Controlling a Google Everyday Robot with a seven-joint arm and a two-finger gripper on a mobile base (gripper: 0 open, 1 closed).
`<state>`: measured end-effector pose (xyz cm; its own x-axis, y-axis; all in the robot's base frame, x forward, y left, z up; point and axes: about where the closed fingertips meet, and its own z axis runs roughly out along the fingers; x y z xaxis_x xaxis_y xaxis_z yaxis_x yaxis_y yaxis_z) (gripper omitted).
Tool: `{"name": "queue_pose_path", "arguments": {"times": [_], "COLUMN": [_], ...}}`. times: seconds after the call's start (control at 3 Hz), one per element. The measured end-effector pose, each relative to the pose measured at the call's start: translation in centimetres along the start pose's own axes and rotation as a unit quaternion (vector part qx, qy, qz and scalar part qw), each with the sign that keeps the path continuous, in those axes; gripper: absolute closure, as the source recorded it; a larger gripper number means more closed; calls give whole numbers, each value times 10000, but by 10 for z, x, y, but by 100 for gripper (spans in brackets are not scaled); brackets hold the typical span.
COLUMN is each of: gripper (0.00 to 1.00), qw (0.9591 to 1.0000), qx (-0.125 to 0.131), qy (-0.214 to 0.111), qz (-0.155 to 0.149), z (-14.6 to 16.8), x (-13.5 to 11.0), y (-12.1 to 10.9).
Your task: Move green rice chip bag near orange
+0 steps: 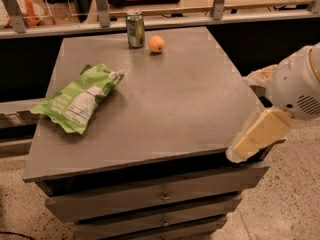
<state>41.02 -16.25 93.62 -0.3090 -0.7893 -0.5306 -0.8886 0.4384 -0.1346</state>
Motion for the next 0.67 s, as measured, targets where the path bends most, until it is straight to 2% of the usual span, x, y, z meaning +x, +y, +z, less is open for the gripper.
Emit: {"name": "queue_pose_path", "arguments": {"times": [0.33,0.67], "gripper": [0,0], "qw": [9962,9864], "qx": [-147,-292], "qy": [-729,-1408], "qz": [449,793], "z": [29,48], "x": [-11,-27], "y": [27,48]}}
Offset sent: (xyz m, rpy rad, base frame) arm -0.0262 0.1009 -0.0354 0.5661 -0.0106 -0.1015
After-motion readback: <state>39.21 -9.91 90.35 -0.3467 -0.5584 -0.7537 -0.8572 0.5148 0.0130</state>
